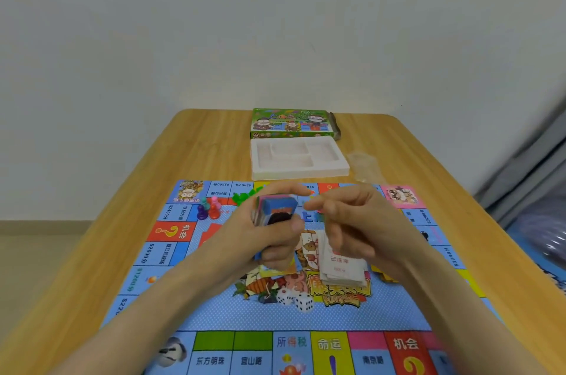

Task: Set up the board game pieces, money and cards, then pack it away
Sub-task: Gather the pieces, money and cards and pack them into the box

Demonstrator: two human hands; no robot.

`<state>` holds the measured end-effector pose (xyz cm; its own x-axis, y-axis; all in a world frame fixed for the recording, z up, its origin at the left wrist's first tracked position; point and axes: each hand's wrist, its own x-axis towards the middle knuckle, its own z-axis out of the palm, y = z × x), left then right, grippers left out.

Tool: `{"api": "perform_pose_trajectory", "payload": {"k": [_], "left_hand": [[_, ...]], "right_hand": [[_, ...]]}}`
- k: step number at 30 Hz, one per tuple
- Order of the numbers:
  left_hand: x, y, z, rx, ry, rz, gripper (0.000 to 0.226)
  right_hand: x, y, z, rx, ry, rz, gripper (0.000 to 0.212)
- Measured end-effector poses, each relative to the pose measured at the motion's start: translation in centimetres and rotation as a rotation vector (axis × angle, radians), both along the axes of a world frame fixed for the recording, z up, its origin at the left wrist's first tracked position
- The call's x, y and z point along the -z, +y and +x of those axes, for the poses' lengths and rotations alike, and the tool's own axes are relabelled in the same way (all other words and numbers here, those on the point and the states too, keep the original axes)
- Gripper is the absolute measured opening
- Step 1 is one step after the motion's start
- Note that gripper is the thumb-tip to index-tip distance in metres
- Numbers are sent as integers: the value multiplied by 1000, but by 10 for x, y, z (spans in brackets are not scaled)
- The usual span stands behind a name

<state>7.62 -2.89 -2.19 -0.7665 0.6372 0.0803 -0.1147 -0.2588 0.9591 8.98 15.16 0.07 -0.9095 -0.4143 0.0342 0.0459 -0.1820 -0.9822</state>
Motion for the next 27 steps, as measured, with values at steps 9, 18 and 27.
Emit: {"api": "perform_pose_trajectory", "payload": {"k": [9, 18, 27], "left_hand": [[4, 0, 1, 117, -23, 43, 78], [-2, -1, 6, 91, -20, 28, 79], [3, 8, 8, 32, -58, -156, 61]], "right_hand": [[3, -12, 6, 230, 231, 74, 24], [6, -21, 11, 192, 297, 177, 27], [4, -25, 11, 154, 369, 191, 31]]}}
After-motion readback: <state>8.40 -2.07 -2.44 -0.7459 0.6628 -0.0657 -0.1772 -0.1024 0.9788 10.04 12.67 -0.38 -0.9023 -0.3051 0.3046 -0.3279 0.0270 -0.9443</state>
